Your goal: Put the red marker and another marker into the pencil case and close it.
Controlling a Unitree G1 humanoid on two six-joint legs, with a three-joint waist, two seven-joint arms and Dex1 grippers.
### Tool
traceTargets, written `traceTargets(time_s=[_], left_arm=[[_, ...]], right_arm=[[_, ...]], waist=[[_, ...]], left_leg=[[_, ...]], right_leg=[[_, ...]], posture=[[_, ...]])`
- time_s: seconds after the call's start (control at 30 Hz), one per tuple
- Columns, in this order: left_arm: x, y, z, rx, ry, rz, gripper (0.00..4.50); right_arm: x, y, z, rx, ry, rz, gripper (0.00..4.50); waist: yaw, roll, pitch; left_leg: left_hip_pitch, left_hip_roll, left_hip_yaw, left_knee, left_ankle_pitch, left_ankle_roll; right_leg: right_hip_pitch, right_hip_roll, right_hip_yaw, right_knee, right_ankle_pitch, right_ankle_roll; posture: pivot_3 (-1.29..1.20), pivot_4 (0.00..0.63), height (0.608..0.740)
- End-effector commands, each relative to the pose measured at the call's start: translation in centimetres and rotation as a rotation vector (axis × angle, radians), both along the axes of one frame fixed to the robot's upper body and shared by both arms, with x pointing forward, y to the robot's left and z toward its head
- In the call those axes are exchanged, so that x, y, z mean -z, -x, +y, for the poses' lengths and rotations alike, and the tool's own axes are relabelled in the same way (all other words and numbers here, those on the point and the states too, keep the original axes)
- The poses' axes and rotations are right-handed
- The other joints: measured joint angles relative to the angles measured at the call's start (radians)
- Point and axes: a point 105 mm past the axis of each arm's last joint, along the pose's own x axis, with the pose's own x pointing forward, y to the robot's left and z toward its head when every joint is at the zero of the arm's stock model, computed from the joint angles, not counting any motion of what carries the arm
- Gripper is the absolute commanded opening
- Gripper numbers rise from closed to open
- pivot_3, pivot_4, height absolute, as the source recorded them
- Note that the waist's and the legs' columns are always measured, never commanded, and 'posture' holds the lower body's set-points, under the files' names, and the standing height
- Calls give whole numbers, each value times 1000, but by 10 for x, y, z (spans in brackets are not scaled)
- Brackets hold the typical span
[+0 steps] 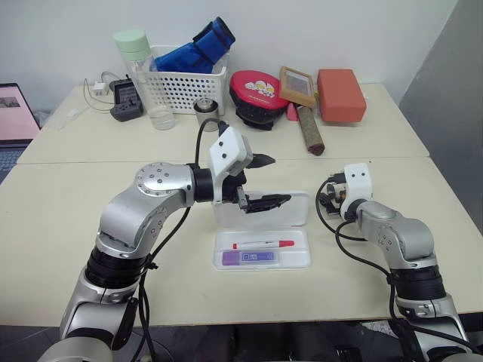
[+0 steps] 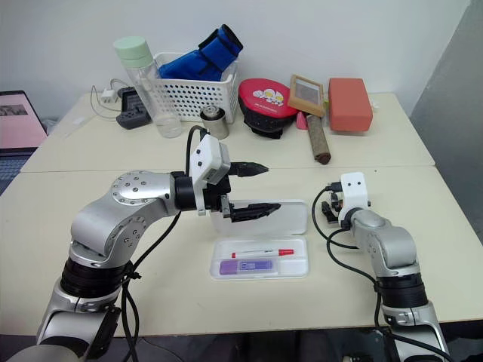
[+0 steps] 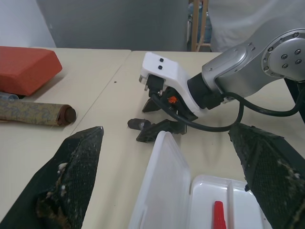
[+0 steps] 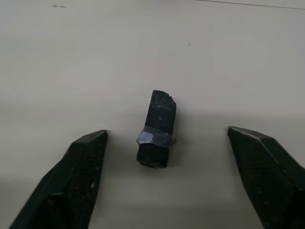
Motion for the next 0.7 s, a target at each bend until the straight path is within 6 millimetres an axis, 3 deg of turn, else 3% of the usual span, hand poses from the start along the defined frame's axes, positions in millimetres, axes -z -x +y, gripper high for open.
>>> traceTargets(time_s=[0.03, 0.23, 0.43, 0.7], left_arm=[[-8, 3, 0, 12, 17, -40, 4500], [-8, 4, -1, 19, 13, -38, 4500], [-2, 5, 2, 36, -3, -27, 4500], [1, 13, 14, 102, -62, -33, 4500]], right_arm=[[-4, 0, -4, 9, 22, -11, 2990], [-9, -3, -9, 7, 40, -21, 1745], [-31, 1, -16, -48, 42, -90, 383], [-74, 50, -15, -534, 142, -106, 323]], waist=[[0, 0, 0], [0, 0, 0], [0, 0, 0], [0, 1, 1]], left_leg=[[0, 0, 0, 0, 0, 0], [0, 0, 0, 0, 0, 0], [0, 0, 0, 0, 0, 0], [-2, -1, 0, 0, -2, 4]], right_leg=[[0, 0, 0, 0, 0, 0], [0, 0, 0, 0, 0, 0], [0, 0, 0, 0, 0, 0], [0, 0, -1, -2, 0, 0]], posture=[[0, 150, 740], [0, 150, 740], [0, 150, 740], [0, 150, 740]])
